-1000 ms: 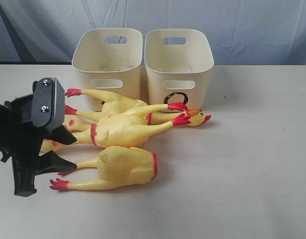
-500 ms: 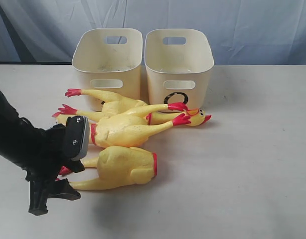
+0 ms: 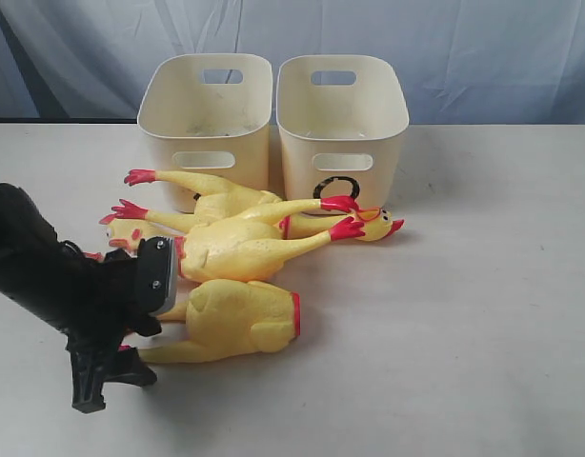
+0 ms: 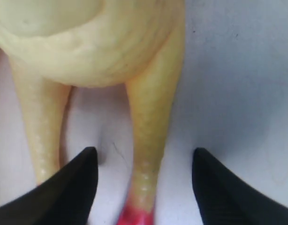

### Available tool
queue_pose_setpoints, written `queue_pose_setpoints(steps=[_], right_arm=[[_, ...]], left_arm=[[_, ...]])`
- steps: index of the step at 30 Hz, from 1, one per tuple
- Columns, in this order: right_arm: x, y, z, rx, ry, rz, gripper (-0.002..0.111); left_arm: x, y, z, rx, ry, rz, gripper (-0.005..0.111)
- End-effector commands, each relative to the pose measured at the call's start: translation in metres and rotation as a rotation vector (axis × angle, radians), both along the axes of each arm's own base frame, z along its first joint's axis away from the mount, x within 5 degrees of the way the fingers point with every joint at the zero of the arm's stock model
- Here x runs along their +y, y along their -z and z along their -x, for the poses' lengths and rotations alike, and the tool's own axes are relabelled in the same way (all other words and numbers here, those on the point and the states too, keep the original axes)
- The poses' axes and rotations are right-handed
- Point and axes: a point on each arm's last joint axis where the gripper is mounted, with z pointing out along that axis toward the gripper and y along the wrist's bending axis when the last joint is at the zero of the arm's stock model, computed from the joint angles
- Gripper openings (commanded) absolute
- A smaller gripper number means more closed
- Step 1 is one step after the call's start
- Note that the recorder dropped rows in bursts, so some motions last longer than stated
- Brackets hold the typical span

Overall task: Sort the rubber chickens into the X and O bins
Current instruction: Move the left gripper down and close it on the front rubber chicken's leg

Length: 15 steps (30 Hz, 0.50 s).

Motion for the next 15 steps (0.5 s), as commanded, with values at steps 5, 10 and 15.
queue_pose_setpoints(steps=[5, 10, 15], right_arm=[[0.0, -0.001, 0.0, -0.015, -0.004, 0.002, 0.002], [0.0, -0.001, 0.0, -0.015, -0.004, 0.002, 0.002], [0.0, -0.001, 0.0, -0.015, -0.004, 0.002, 0.002]], left_arm=[[-0.004, 0.0, -0.002, -0.017, -0.006, 0.032, 0.054], [-0.008, 0.0, 0.0, -0.025, 0.032, 0.03, 0.052], [-0.022, 0.0, 0.004, -0.062, 0.083, 0.017, 0.052]])
